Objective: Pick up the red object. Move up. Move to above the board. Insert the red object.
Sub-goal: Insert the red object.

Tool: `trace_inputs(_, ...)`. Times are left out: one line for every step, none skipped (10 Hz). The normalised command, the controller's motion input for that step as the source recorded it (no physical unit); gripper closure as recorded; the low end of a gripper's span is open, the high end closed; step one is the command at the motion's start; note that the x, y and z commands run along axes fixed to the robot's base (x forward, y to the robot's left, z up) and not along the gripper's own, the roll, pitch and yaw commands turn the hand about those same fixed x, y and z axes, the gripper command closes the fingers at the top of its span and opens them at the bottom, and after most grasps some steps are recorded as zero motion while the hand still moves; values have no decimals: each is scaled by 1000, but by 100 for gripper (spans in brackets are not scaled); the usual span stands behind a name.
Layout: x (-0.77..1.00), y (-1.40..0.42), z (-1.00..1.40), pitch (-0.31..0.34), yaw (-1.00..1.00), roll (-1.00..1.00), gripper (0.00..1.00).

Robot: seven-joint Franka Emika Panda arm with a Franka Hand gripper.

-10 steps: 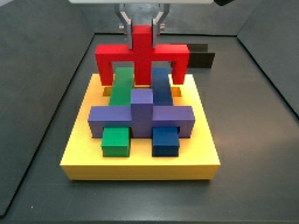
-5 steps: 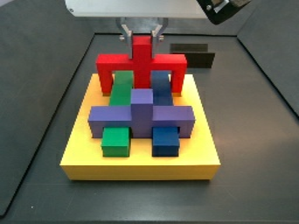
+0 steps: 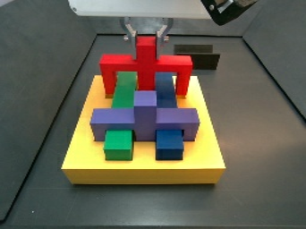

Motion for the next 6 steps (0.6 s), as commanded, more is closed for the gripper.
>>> trace_inputs(0, 9, -200, -67, 0, 0, 100)
trace_inputs(0, 3, -203, -67, 43, 7, 100)
trace_inputs(0, 11, -160, -71, 94, 23, 100)
trace_inputs(0, 6, -194, -49, 29, 0, 100)
trace_inputs(20, 43, -200, -26, 0, 0, 100)
trace_inputs(0, 46, -263, -56, 0, 0, 100)
